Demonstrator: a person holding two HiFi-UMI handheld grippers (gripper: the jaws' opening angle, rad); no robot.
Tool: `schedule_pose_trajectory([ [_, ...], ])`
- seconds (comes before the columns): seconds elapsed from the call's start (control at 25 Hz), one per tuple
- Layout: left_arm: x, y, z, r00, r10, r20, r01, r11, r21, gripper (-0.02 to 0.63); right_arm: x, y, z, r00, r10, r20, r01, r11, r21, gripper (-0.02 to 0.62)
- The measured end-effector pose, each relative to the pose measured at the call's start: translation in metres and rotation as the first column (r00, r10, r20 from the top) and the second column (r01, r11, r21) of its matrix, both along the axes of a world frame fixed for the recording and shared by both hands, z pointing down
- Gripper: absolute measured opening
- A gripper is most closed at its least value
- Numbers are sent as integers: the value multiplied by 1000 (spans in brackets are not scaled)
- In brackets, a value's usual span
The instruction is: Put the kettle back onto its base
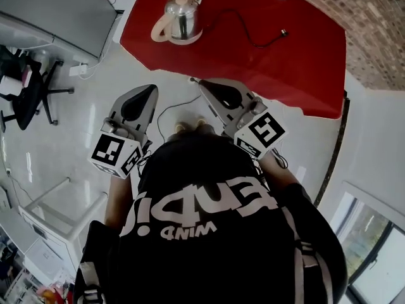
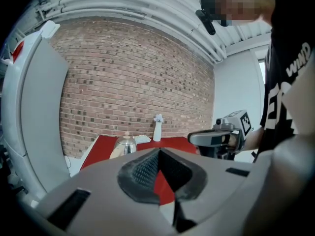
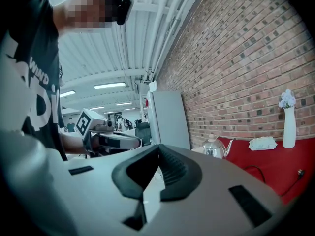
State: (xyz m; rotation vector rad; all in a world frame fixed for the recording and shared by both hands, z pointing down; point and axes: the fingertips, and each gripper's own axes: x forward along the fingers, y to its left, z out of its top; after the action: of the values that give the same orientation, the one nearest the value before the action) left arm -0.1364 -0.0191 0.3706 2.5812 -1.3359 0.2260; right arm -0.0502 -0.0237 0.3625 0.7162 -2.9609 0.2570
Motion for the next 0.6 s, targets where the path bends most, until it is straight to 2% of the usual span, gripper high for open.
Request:
schedule_pose_trajectory([
  [0.32, 6, -1, 2, 1000, 12, 19, -12, 1000, -15, 8, 8, -1, -1, 999, -46, -9, 46, 999, -11, 21],
  [0.6, 8, 2, 3, 999, 33, 25, -33, 999, -10, 8, 6, 3, -3, 999, -47, -4, 47, 999, -18, 21],
])
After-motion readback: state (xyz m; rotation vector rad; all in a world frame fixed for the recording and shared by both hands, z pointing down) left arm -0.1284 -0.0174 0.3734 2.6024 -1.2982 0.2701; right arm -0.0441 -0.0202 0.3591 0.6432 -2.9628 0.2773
